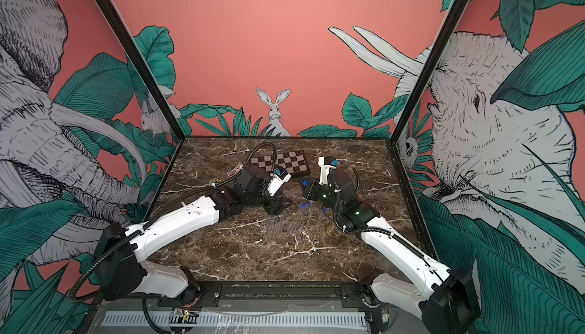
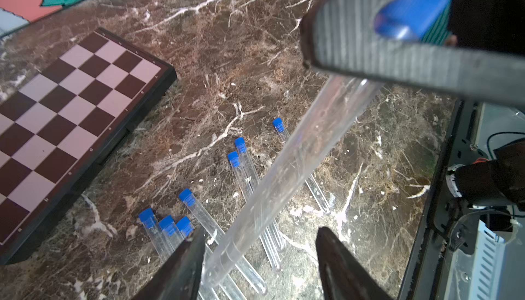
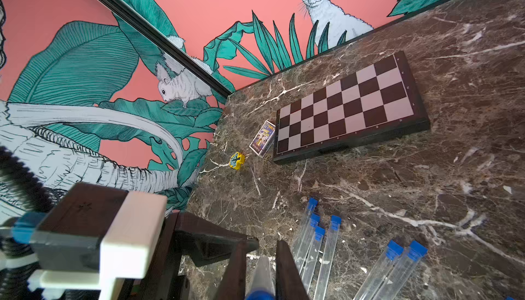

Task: Remove stoppers from test tubes
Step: Pick up the test tube at the center of the board.

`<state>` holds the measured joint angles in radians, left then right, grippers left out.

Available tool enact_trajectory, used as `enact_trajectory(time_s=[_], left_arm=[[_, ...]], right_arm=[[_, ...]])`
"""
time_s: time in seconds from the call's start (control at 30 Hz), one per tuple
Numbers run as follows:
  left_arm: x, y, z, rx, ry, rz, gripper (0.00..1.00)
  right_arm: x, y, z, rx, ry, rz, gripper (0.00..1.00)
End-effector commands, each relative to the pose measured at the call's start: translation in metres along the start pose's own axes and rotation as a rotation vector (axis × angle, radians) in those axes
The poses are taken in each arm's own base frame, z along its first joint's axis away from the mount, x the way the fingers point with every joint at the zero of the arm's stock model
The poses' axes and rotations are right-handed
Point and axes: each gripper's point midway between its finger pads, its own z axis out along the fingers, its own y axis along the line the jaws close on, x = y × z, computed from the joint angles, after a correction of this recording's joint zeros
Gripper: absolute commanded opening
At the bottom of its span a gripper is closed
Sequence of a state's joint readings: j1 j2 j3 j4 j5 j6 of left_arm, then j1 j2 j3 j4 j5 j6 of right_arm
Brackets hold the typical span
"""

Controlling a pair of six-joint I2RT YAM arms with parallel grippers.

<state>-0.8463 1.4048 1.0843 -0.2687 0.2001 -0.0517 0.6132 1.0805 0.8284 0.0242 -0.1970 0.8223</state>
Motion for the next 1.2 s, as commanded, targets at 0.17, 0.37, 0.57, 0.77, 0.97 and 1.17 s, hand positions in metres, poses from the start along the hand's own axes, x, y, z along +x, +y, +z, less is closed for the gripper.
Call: enact_trajectory(time_s=[0.17, 0.37, 0.57, 0.77, 0.97, 1.17], left_arm=[[-0.033, -0.021, -0.004, 0.059, -0.136, 0.129, 0.64], [-0.04, -0.023, 0.007, 0.069, -0.142, 0.151, 0.57], [-0.037, -0.021, 0.016, 0.066, -0.126, 0.168, 0.49], [-0.037, -0.024, 0.015, 0.079, -0.14, 0.172, 0.36], [-0.04, -0.028, 0.008, 0.094, -0.159, 0.185, 0.22], [-0.045, -0.031, 0.006, 0.111, -0.172, 0.187, 0.13]], right_arm=[[-0.006, 0.019, -0.006, -0.052, 0.015, 0.003, 0.13], [-0.003, 0.024, -0.005, -0.076, 0.038, 0.013, 0.13], [-0.008, 0.026, -0.011, -0.092, 0.031, 0.03, 0.13], [-0.014, 0.017, -0.017, -0.076, 0.009, 0.054, 0.13], [-0.013, 0.008, -0.016, -0.062, 0.011, 0.072, 0.13], [-0.011, 0.005, -0.013, -0.057, 0.018, 0.08, 0.14]])
